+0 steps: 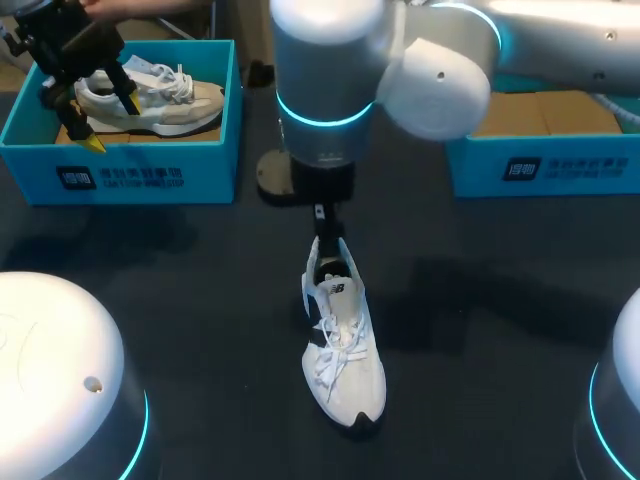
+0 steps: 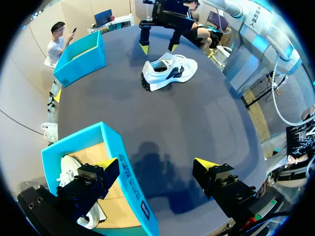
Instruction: Take the shoe out of the shoebox, open the shoe tongue, remove and reinsert the insole, then place the shoe into the shoebox
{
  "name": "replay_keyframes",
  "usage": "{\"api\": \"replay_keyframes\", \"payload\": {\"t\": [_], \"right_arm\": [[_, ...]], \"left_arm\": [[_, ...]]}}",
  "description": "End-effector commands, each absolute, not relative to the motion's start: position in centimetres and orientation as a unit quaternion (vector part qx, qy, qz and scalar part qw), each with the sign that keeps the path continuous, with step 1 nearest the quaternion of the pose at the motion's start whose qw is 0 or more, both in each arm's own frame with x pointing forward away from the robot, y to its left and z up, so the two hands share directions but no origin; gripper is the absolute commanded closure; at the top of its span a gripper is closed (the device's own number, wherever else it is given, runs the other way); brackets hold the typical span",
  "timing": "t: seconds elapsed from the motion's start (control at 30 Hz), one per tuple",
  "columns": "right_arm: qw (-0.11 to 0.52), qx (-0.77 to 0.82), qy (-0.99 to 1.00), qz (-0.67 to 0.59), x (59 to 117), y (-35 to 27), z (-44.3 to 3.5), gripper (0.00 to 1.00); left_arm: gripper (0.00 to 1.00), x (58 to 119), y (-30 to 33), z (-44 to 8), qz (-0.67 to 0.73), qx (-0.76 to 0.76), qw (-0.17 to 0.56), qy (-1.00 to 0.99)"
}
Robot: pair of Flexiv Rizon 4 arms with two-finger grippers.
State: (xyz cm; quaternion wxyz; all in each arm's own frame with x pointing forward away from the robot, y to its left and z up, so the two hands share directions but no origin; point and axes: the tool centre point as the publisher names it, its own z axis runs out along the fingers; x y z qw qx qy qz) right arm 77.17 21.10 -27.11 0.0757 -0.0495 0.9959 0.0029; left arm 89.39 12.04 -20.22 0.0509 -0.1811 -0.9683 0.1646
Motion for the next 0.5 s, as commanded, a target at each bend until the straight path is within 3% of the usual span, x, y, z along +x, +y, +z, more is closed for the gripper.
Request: {"api": "replay_keyframes", "payload": {"t": [0.03, 0.5], "right_arm": [[0.072, -0.054, 0.996, 0.002, 78.3, 21.6, -28.4, 0.0], [0.059, -0.052, 0.997, 0.018, 80.1, 21.6, -31.7, 0.0]], "left_arm": [[0.0, 89.3, 12.1, -20.2, 0.163, -0.181, 0.05, -0.968], [0.0, 89.3, 12.1, -20.2, 0.163, -0.181, 0.05, -0.968]]}}
